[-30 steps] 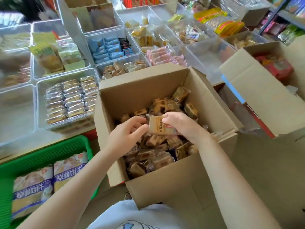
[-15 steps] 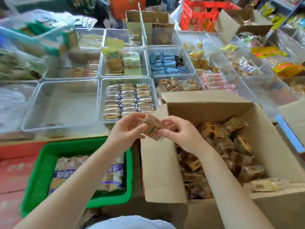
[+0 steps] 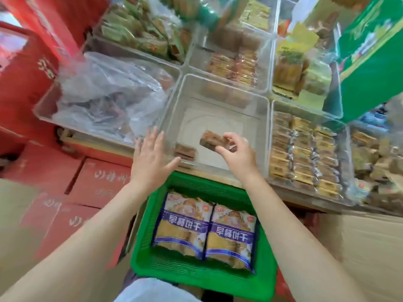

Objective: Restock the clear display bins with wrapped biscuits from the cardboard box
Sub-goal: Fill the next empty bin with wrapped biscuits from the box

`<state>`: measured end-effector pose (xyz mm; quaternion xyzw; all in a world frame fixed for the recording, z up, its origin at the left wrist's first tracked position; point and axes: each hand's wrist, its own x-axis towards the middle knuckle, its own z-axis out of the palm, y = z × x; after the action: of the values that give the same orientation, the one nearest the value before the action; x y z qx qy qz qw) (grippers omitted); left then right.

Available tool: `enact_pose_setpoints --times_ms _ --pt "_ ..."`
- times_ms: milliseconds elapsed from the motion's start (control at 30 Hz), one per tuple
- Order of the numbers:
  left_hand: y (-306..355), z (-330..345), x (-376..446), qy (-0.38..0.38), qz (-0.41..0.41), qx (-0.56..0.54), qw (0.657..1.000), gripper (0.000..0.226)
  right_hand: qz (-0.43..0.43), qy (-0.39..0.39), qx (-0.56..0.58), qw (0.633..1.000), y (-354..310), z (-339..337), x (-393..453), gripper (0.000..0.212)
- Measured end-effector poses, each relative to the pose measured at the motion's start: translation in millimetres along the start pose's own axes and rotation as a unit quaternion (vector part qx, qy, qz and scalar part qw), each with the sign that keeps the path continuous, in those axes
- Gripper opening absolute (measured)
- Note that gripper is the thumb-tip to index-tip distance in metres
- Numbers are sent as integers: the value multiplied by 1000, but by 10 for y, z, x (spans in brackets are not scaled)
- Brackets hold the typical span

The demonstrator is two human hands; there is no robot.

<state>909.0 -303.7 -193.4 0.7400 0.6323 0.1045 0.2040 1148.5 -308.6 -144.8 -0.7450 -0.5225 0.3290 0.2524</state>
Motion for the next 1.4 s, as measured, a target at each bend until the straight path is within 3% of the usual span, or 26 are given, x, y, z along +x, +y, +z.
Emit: enact_pose_setpoints --times_ms 167,300,367,467,733,900,1033,1133,1233,1400 --pt "-193 170 124 -2 40 85 996 95 70 -8 -76 995 -63 606 538 36" --pt "-203 215 116 29 59 97 993 93 111 -103 -101 983 -104 828 735 39" --pt "-212 211 144 35 64 95 993 93 109 -148 -118 976 -131 939 770 35" --pt "-224 243 146 26 65 110 991 94 107 -144 -159 971 -157 1049 778 34" --pt "-196 226 150 16 50 109 993 94 67 -246 -228 940 -178 1030 792 52" --pt "-85 54 127 -44 24 93 994 90 73 -187 -287 937 -259 892 647 71" --pt "319 -121 -94 -37 24 40 998 64 0 -137 -188 972 -371 367 241 42" --pt "993 -62 -427 -19 73 -37 996 43 -48 -42 -101 993 -189 -452 -329 22" --pt "1961 122 -849 -73 135 -89 984 28 -80 72 -71 992 227 -1431 -1063 20" --pt "3624 588 -1671 -103 287 -136 943 28 -64 247 -61 965 1246 -2956 -1994 18"
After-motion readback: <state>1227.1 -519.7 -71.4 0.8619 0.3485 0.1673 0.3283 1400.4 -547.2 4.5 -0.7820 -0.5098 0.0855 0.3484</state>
